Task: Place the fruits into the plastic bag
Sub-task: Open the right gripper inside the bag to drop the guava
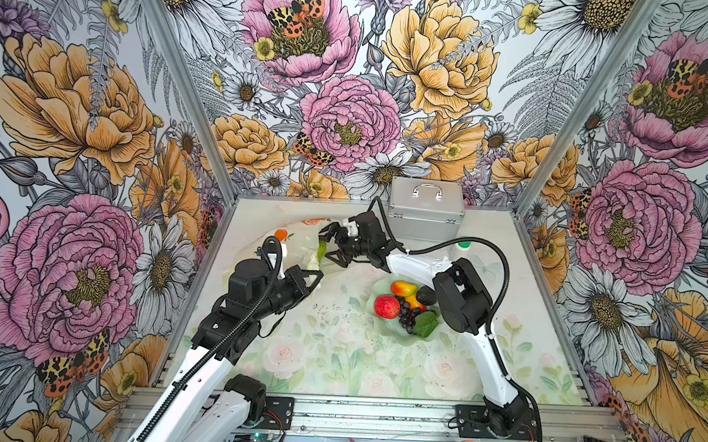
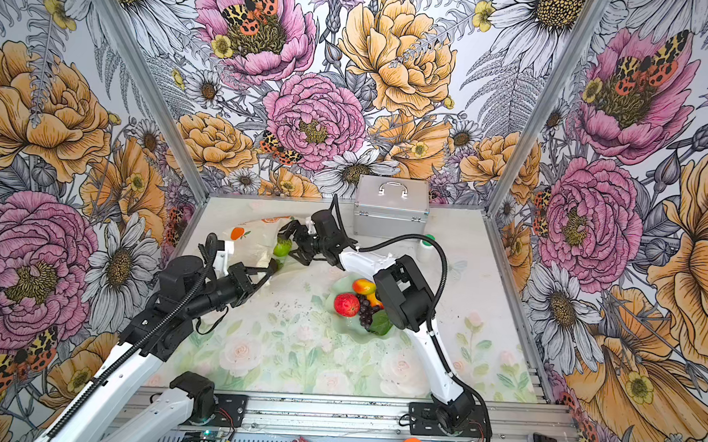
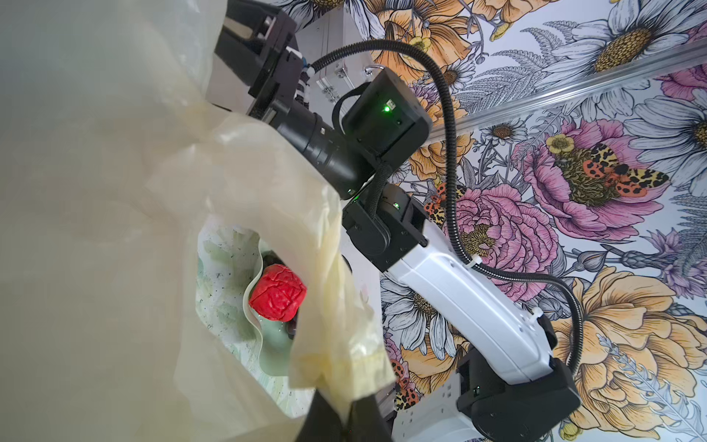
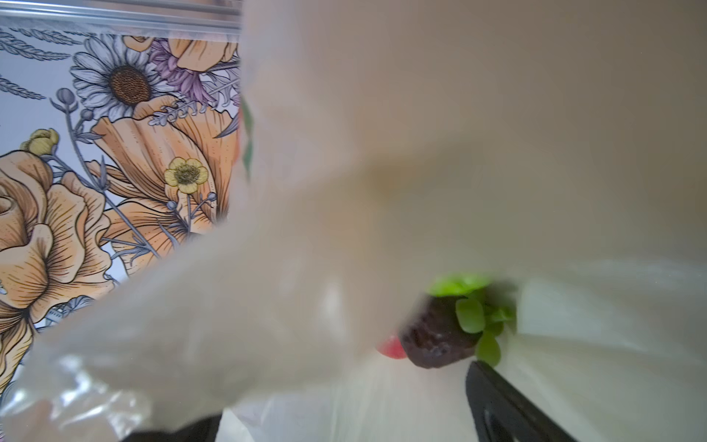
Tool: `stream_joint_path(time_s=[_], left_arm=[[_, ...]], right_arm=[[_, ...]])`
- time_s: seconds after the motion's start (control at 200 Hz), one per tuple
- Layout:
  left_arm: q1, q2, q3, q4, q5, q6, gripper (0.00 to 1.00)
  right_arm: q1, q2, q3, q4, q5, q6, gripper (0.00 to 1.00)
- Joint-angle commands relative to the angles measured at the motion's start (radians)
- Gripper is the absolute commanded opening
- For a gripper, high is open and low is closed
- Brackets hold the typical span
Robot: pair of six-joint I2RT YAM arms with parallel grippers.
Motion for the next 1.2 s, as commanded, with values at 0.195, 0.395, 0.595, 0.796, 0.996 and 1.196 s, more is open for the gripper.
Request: stream_joint_path(time_s=[0.195, 0.395, 0.595, 0.796, 0.996, 1.196], left_arm=[[-0.003, -0.028, -0.022, 0.032, 0.012, -0.004, 0.00], [-0.001, -0.039, -0.019, 0.031, 0.016, -0.009, 0.00], [-0.004, -0.064, -0.032, 0.026, 0.017, -0.015, 0.00], [-0.006, -0.094, -0.045, 0.009, 0.012, -0.019, 0.00], [-0.007, -0.095, -0.049, 0.011, 0.005, -0.019, 0.00], [-0.007, -0.082, -0.048, 0.015, -0.002, -0.010, 0.00]], right_arm=[[-0.032, -0.043, -0.045, 0.057, 0.004, -0.040, 0.99], [-0.083, -0.140, -0.129, -0.093, 0.051, -0.191, 1.00], [-0.143, -0.213, -0.228, -0.156, 0.080, -0.260, 1.00], [-0.185, -0.295, -0.259, -0.375, 0.170, -0.398, 0.99], [-0.228, -0.357, -0.287, -0.472, 0.193, -0.478, 0.99], [-0.194, -0.362, -0.189, -0.467, 0.014, -0.557, 1.00]])
